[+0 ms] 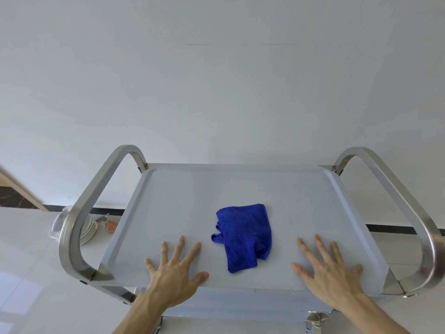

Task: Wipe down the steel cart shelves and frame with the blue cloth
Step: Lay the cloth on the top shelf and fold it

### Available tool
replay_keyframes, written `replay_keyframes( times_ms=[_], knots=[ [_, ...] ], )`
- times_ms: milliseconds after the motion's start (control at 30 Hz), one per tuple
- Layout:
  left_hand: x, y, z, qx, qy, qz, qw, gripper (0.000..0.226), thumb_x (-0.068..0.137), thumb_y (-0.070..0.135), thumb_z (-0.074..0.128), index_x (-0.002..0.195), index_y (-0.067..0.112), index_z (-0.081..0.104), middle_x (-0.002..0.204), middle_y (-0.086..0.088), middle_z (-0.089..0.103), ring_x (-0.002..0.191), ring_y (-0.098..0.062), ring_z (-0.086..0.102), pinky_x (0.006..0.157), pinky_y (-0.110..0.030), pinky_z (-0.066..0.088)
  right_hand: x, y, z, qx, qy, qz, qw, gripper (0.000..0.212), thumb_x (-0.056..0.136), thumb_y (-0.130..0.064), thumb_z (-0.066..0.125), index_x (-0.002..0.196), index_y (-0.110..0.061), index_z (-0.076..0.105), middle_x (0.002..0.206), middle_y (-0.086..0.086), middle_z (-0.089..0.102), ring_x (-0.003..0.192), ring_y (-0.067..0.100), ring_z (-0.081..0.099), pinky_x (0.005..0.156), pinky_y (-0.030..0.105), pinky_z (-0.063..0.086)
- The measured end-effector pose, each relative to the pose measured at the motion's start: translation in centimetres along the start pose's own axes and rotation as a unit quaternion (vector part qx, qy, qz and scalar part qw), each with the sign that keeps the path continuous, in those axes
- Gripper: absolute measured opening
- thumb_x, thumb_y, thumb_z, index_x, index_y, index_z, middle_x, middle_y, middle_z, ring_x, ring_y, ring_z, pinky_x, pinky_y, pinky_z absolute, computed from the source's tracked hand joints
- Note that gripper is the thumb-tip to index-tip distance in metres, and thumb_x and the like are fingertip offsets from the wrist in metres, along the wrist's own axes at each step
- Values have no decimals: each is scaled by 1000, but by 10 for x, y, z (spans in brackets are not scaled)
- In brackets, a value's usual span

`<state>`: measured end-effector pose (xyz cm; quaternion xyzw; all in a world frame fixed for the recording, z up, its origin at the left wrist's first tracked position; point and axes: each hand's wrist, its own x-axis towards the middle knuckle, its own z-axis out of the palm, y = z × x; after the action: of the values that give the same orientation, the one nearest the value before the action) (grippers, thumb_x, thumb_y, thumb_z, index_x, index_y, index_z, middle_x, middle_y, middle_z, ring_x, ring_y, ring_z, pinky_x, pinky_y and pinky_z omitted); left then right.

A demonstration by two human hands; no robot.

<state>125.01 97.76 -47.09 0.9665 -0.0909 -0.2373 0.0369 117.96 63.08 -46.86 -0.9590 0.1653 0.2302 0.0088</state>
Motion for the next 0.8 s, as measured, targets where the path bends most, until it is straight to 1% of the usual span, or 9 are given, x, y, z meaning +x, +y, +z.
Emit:
replay_keyframes(
  times_ms=[267,467,667,800],
  knots=[
    [56,10,-26,15,-9,8,1000,77,86,79,29,149,56,-10,163,9,-23,149,-37,-18,111,-72,8,49,3,-24,7,-10,8,1000,72,83,-83,5,145,-57,-21,164,-13,-21,153,25,-13,108,71,23],
    [93,24,-41,18,-16,7,1000,79,85,81,29,148,56,-13,162,9,-26,148,-36,-21,112,-72,6,87,11,-37,13,-4,13,1000,71,83,-83,5,143,-58,-25,163,-13,-23,152,25,-15,108,72,20],
    [122,29,-59,19,-13,7,1000,79,85,81,31,148,58,-10,162,10,-25,149,-35,-20,112,-71,7,114,9,-46,28,0,23,999,72,82,-84,6,141,-59,-26,163,-14,-22,152,25,-14,108,73,21],
    [132,24,-64,24,-42,0,999,81,83,83,30,145,59,-16,161,9,-28,149,-35,-21,113,-70,6,119,4,-47,37,-1,29,999,73,83,-84,8,133,-55,-36,163,-15,-23,152,26,-16,107,74,18]
  ],
)
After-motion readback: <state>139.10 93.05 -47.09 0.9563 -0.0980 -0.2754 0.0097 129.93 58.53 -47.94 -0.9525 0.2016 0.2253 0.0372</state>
